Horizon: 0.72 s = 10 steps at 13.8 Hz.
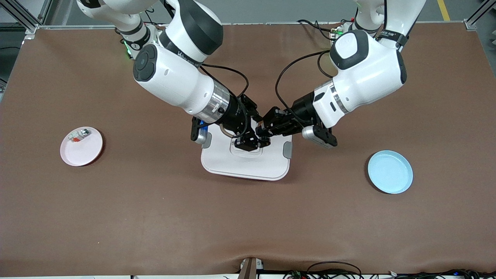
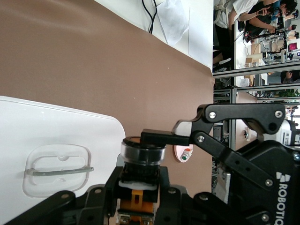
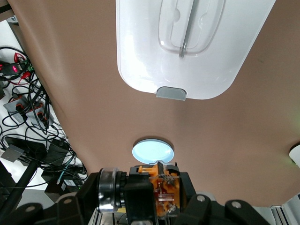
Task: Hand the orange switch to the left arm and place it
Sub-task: 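Grasp the switch with the left gripper and open the right gripper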
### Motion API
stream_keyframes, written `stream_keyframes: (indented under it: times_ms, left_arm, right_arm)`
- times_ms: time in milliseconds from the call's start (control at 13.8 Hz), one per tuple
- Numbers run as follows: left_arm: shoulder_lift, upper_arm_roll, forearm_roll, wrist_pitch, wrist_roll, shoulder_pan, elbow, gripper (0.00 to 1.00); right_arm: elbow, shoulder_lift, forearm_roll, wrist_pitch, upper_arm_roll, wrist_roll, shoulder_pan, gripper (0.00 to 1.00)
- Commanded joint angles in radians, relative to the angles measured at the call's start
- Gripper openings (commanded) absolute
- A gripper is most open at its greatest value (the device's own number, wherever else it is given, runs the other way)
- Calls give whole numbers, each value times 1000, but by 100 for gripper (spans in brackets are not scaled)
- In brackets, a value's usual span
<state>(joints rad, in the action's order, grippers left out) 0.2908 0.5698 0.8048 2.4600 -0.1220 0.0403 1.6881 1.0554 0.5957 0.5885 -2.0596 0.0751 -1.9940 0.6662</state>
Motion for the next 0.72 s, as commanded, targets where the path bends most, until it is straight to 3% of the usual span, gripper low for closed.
stream_keyframes:
  times_ms: [0,145,217,362,652]
  left_arm:
    - [10,7,-30,14,18,7,-18,0]
    - [8,5,-94,13,22,3,-18,0]
    - [10,5,-142,13,22,0,-19,0]
    - [10,1,-252,13,21,-5,-25,0]
    - [8,-7,-416,-16,19,-17,-25,0]
  right_arm:
    - [-44,26,17,-1,-11,-20,4,0]
    - [-43,26,17,-1,-11,-20,3,0]
    - [-43,26,17,-1,-11,-17,0,24]
    - [-43,26,17,2,-11,-17,-7,100]
    - [-43,18,16,25,-9,4,-43,100]
